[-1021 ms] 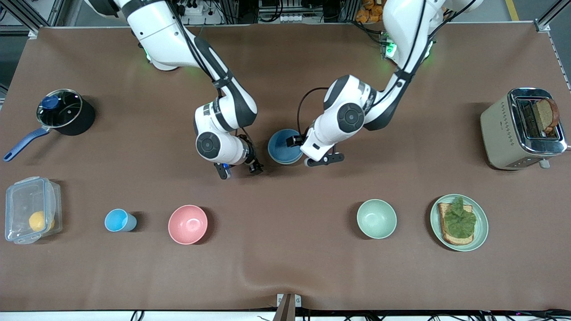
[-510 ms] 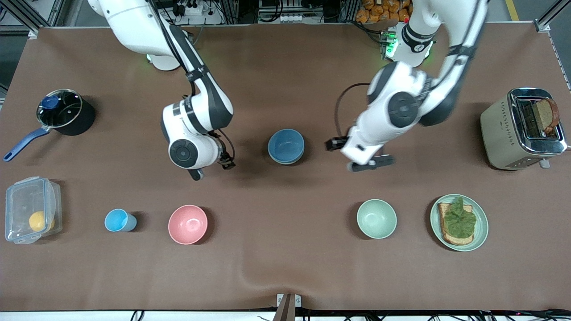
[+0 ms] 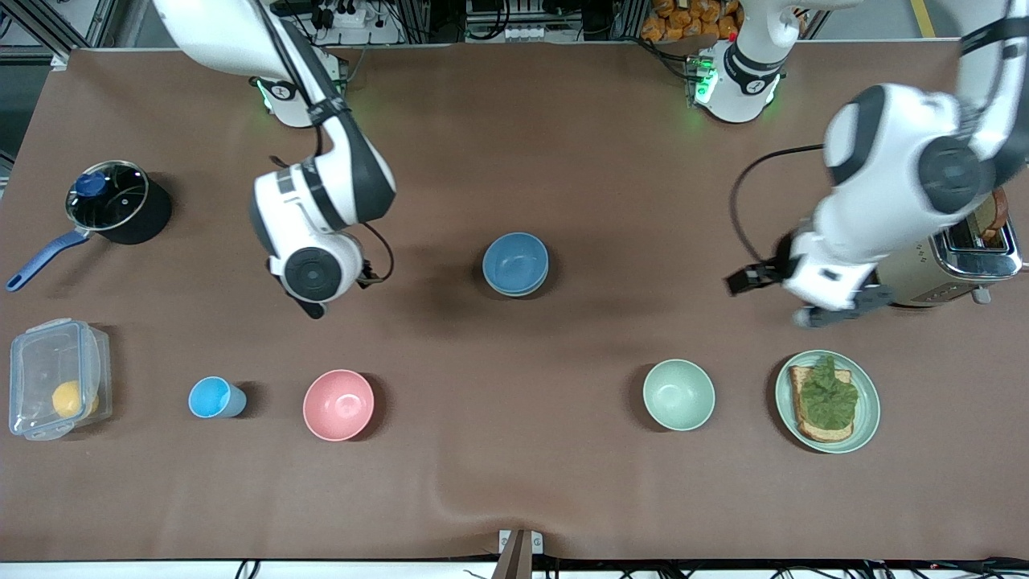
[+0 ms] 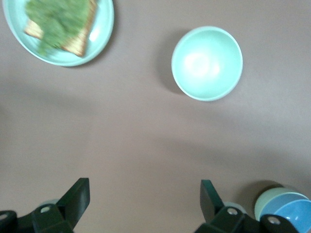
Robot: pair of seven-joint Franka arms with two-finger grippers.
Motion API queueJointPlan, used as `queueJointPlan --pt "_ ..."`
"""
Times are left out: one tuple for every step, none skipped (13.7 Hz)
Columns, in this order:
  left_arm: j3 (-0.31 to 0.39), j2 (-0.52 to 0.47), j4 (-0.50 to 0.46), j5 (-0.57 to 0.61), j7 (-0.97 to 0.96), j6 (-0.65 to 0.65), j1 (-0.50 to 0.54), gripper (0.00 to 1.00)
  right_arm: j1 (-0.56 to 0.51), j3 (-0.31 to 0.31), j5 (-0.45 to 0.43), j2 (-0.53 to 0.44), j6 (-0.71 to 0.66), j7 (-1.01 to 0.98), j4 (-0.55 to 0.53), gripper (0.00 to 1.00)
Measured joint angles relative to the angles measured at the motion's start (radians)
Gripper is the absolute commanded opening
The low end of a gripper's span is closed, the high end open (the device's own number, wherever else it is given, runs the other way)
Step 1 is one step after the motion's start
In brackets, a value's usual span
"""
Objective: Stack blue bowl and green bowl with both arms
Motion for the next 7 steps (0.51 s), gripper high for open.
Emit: queueJointPlan --pt "0.0 -0.015 0.007 0.0 0.025 -0.003 0.033 1.0 -0.019 -0.001 -0.015 -0.009 -0.031 -0.036 0.017 1.0" --pt "0.0 -0.029 0.013 0.0 0.04 -0.008 0.054 1.0 -0.035 -0.002 -0.038 -0.02 -0.048 -0.068 0.029 1.0" --pt "-0.001 -0.04 0.02 0.0 0.049 -0.017 0.063 1.0 -0.045 -0.002 -0.066 -0.03 -0.057 -0.097 0.037 1.0" --pt "-0.004 -0.051 0.03 0.0 0.049 -0.022 0.064 1.0 -0.052 -0.003 -0.094 -0.041 -0.063 -0.131 0.042 1.0" --pt "-0.01 -0.06 0.041 0.0 0.049 -0.027 0.063 1.0 -0.063 -0.003 -0.113 -0.049 -0.074 -0.171 0.049 1.0" --pt "-0.015 -0.072 0.053 0.0 0.049 -0.047 0.061 1.0 -0.083 -0.003 -0.123 -0.055 -0.085 -0.225 0.061 1.0" --pt "-0.021 -0.089 0.065 0.0 0.051 -0.08 0.059 1.0 -0.111 -0.003 -0.127 -0.061 -0.096 -0.295 0.077 1.0"
